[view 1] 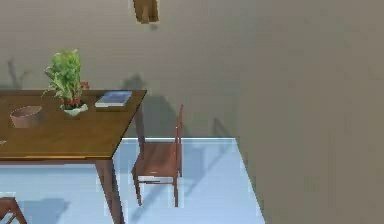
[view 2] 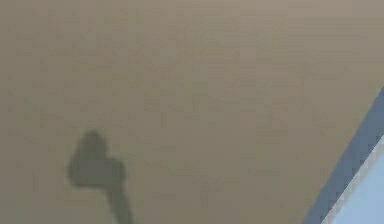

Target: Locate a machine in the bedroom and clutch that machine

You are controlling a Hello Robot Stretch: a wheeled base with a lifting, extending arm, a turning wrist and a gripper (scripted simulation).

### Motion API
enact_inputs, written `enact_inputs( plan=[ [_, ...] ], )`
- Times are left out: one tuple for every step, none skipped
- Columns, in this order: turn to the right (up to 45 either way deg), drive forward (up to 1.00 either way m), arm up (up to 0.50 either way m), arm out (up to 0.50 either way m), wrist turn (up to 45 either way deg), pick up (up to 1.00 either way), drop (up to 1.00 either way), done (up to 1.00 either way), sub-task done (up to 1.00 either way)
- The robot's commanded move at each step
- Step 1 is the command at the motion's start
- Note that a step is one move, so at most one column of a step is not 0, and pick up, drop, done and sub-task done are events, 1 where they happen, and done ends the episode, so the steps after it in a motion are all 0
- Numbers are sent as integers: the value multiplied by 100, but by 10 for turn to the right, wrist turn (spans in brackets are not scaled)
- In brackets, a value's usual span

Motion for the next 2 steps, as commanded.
enact_inputs(
  plan=[
    [-450,0,0,0,0,0,0,0,0],
    [-450,0,0,0,0,0,0,0,0]
  ],
)
